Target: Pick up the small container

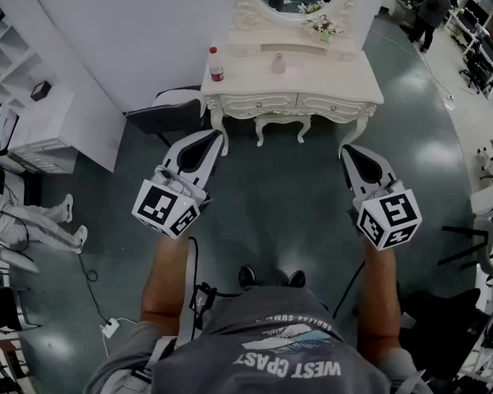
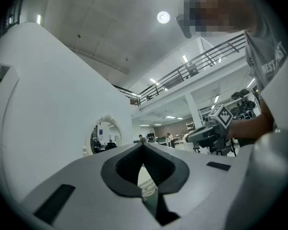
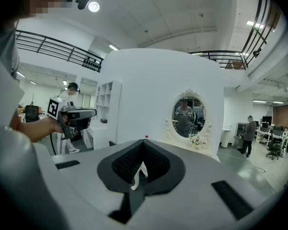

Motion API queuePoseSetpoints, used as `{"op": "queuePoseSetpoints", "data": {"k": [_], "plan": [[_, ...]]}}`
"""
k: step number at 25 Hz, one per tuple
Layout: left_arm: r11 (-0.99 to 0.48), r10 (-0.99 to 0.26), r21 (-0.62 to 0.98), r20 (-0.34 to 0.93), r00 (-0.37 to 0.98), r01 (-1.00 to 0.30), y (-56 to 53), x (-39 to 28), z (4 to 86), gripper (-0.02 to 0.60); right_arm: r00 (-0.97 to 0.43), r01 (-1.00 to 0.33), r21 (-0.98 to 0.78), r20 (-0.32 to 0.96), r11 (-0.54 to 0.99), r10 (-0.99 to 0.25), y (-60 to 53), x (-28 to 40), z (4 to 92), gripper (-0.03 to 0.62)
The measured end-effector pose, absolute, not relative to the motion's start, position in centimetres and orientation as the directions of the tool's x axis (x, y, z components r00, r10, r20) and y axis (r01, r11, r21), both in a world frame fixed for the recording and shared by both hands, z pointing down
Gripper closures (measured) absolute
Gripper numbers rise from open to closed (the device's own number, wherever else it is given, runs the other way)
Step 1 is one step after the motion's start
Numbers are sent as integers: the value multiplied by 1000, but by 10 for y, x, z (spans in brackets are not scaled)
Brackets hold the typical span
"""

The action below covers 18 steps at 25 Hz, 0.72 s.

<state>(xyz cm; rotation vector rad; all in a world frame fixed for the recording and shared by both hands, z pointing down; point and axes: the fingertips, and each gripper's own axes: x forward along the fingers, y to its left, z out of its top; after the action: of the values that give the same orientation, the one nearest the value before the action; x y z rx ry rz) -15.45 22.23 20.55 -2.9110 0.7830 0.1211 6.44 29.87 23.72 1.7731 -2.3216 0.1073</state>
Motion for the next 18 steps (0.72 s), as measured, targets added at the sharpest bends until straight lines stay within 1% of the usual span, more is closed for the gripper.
{"op": "queuePoseSetpoints", "data": {"k": [10,18], "plan": [[-867,-480,-92,-110,870,-490,211,-175,209,565,-228,-964,85,216,251,-949,290,43,235,569],[-872,-466,-104,-124,876,-478,198,-198,207,565,-242,-965,50,196,256,-950,272,19,233,568]]}}
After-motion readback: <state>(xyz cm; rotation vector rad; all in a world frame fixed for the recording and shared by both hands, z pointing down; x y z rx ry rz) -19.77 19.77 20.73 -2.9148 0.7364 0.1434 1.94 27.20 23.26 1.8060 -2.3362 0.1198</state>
